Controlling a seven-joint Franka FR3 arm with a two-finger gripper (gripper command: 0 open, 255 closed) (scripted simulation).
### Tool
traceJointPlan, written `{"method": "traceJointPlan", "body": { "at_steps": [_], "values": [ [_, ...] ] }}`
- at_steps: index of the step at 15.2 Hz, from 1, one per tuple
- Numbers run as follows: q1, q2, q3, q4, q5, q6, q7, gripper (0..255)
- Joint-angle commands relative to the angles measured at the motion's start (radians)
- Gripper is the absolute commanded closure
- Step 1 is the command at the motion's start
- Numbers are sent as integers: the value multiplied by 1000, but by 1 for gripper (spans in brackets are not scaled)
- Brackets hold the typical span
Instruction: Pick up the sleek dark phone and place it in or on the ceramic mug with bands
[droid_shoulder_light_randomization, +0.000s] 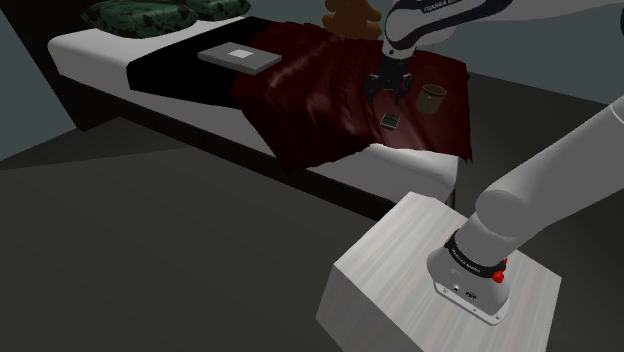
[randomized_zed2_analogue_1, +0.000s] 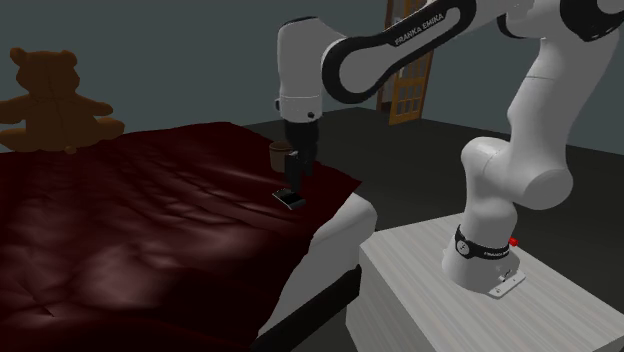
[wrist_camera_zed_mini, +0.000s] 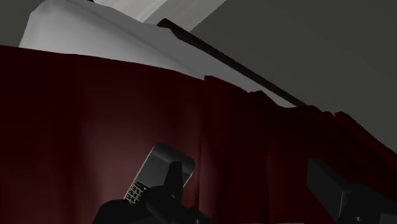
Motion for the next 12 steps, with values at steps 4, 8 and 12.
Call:
{"method": "traceJointPlan", "body": {
  "at_steps": [4,8,12],
  "values": [
    [-56,129,-45,47,-3,82,100,0],
    [-97,224,-84,83,4,139,173,0],
    [-116,280,-103,88,12,190,204,0]
  ]
}}
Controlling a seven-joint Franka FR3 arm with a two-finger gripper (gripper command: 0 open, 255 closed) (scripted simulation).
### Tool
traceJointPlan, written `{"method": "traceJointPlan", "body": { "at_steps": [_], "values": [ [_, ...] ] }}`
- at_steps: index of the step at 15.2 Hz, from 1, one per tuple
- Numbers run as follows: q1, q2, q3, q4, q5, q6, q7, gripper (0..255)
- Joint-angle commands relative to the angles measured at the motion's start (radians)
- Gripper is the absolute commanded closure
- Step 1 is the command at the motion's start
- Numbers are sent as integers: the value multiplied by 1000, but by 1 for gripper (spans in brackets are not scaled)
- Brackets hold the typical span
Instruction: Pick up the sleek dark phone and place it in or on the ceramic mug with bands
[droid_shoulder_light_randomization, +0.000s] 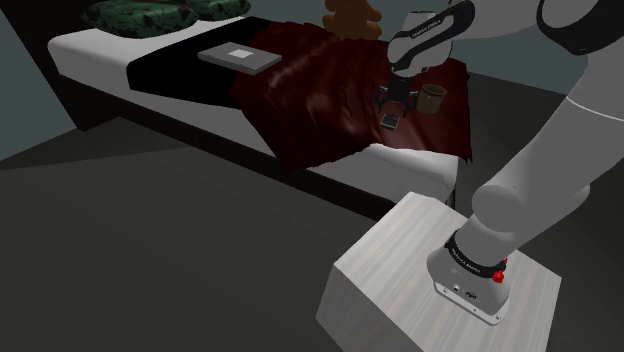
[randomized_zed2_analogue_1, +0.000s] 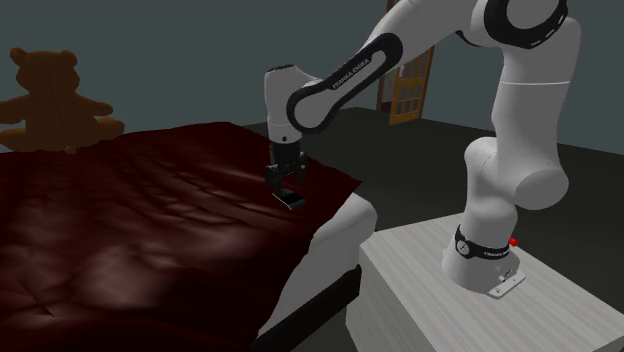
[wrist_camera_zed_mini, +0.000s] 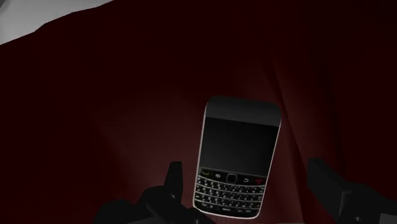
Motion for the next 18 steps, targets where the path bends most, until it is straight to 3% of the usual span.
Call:
{"method": "traceJointPlan", "body": {
  "at_steps": [1,6,13,14,18],
  "values": [
    [-3,18,-3,-9,2,28,4,0],
    [-6,53,-4,-33,5,86,2,0],
    [-6,53,-4,-32,5,86,2,0],
    [-6,53,-4,-32,5,86,2,255],
    [-6,54,-4,-32,5,86,2,255]
  ]
}}
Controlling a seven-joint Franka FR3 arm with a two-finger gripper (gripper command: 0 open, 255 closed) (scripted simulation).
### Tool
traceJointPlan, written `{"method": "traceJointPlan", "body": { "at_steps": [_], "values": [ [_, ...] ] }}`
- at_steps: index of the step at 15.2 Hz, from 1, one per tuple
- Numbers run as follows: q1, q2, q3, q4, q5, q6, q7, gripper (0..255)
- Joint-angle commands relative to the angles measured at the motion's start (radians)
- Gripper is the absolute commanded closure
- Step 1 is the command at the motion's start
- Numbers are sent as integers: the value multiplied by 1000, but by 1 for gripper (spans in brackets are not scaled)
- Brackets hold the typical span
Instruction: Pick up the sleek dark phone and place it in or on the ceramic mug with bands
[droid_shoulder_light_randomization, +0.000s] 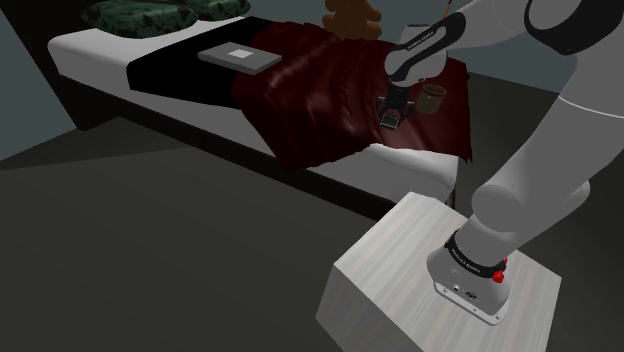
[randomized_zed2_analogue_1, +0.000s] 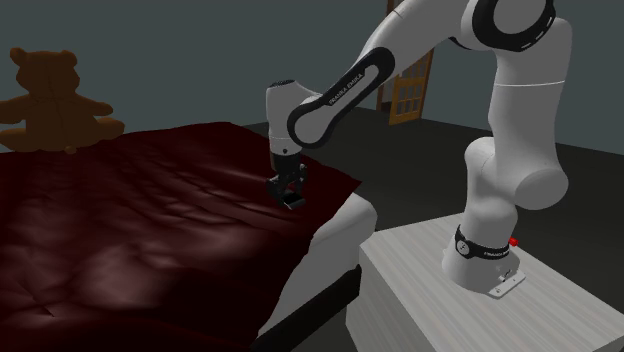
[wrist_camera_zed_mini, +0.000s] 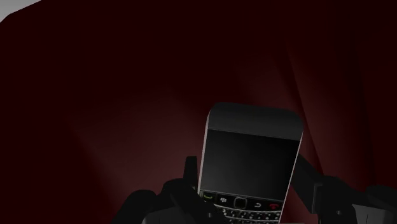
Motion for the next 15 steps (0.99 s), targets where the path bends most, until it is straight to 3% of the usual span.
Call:
{"method": "traceJointPlan", "body": {
  "at_steps": [1,5,15],
  "values": [
    [0,1,0,-1,0,0,0,255],
    [0,1,0,-2,0,0,0,255],
    [2,-74,0,53,-6,-128,-1,255]
  ]
}}
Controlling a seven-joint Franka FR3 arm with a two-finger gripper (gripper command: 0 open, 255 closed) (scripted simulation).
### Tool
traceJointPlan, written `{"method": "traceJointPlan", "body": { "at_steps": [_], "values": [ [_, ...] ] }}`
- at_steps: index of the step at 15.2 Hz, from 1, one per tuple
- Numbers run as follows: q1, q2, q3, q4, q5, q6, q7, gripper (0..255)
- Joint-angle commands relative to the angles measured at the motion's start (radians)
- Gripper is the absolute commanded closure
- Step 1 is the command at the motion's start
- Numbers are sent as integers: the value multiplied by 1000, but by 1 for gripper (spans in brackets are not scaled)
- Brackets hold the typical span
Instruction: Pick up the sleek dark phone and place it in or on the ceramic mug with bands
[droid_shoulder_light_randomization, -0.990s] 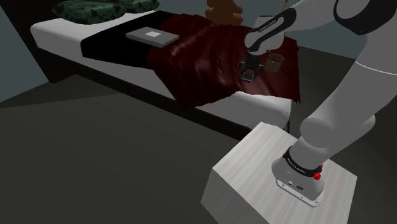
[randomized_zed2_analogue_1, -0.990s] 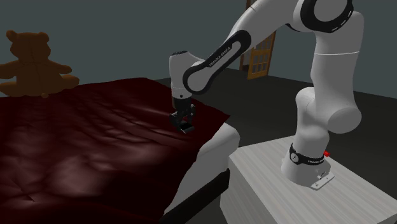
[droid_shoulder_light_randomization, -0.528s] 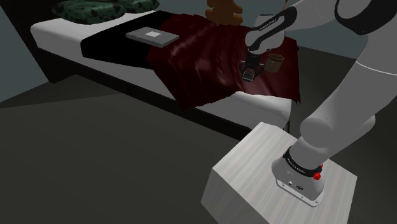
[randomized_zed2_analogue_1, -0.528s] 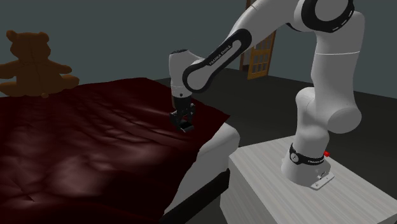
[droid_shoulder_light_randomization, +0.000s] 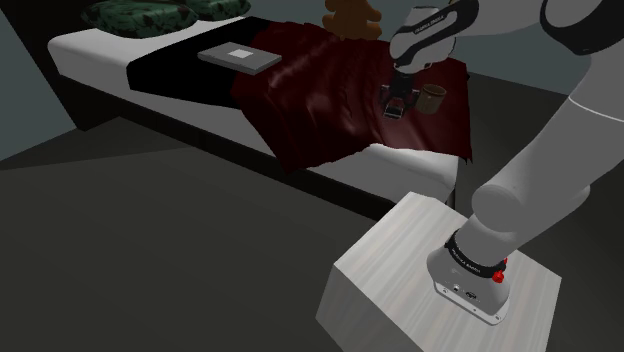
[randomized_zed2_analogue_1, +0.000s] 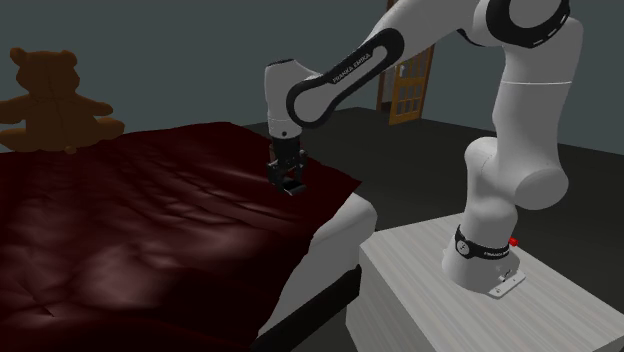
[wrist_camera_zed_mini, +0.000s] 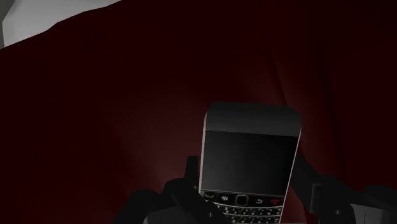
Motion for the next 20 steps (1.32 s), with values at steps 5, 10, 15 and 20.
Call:
{"method": "traceJointPlan", "body": {
  "at_steps": [5,10,15,20],
  "values": [
    [2,-37,1,41,-2,-78,0,255],
    [3,-61,2,82,-4,-144,-2,255],
    [4,-81,3,128,-4,-209,-4,255],
    [4,-95,4,180,-4,-275,-7,255]
  ]
}}
